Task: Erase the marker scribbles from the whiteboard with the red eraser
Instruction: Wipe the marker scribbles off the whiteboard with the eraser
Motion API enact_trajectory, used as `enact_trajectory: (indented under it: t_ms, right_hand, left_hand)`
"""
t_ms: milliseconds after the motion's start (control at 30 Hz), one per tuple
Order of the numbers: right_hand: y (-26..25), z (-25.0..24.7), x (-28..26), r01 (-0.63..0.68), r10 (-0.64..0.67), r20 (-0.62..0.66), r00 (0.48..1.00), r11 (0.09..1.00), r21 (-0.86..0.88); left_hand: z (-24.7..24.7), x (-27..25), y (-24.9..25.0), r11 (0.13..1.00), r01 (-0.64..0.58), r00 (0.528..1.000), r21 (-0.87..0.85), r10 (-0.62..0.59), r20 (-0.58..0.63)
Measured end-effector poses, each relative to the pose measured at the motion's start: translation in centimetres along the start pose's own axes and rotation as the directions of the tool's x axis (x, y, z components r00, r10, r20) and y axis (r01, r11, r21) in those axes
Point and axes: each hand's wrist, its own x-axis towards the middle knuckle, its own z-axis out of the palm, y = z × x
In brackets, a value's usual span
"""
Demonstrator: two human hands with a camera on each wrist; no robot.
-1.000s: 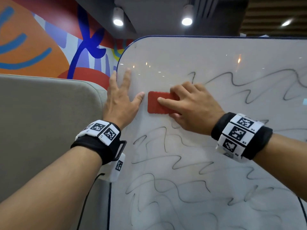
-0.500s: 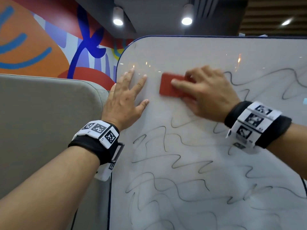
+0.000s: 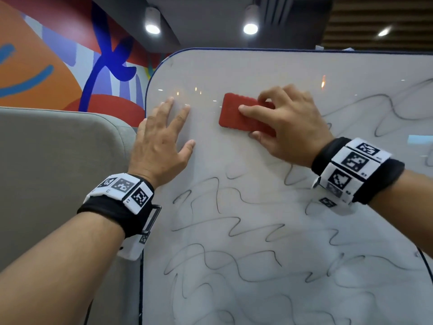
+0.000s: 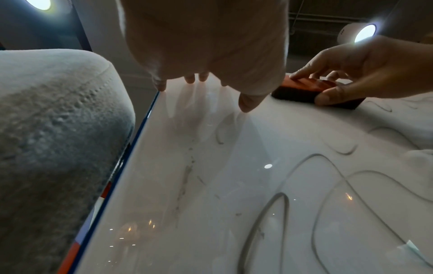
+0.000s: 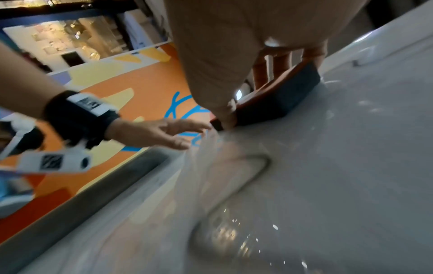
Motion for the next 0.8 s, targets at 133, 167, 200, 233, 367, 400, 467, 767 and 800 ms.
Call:
enact_trajectory:
  t_ms: [133, 167, 200, 233, 367, 400, 467, 767, 800]
  right_hand:
    - [-2.0, 1.5, -2.6, 0.106, -0.105, -0.014, 0.994, 0.994, 0.009]
    - [-2.3, 1.9, -3.4, 0.192, -0.192, 0.021, 0.981, 0.981, 0.020]
    - [-2.2, 1.9, -3.8, 0.261, -0.262, 0.065, 0.963, 0.965, 0.024]
    - [-1.7, 1.7, -3.7, 0.300, -0.301, 0.091, 0.949, 0.954, 0.023]
    - [1.7, -0.3, -1.3, 0.118, -0.118, 0.004, 0.993, 0.993, 0.014]
    - [2.1, -0.6, -1.0, 0.061, -0.061, -0.016, 0.998, 0.998, 0.013]
    - [1.8, -0.4, -1.3, 0.012, -0.012, -0.042, 0.999, 1.000, 0.001]
    - [0.6, 0.4, -3.6, 0.296, -0.296, 0.088, 0.951, 0.955, 0.015]
    - [1.4, -0.1, -2.9, 0.246, -0.246, 0.059, 0.968, 0.969, -0.001]
  left_hand:
    - [0.1, 0.0, 0.2, 1.000, 0.002, 1.000, 0.004, -0.002, -0.017]
    - [0.1, 0.0, 0.3, 1.000, 0.003, 1.000, 0.010, -0.003, -0.024]
    - [0.1, 0.1, 0.4, 1.000, 0.005, 1.000, 0.016, -0.004, -0.030]
    - [0.1, 0.2, 0.6, 1.000, 0.008, 0.999, 0.019, -0.007, -0.035]
    - [0.3, 0.4, 1.2, 0.999, 0.030, 0.999, 0.011, -0.030, -0.035]
    - [0.4, 0.5, 1.3, 0.999, 0.032, 0.999, 0.013, -0.031, -0.035]
    - [0.5, 0.5, 1.4, 0.999, 0.032, 0.999, 0.008, -0.032, -0.036]
    - [0.4, 0.8, 2.7, 1.000, 0.006, 0.999, -0.003, -0.006, -0.053]
    - [0.4, 0.8, 2.9, 1.000, 0.003, 0.999, 0.000, -0.003, -0.053]
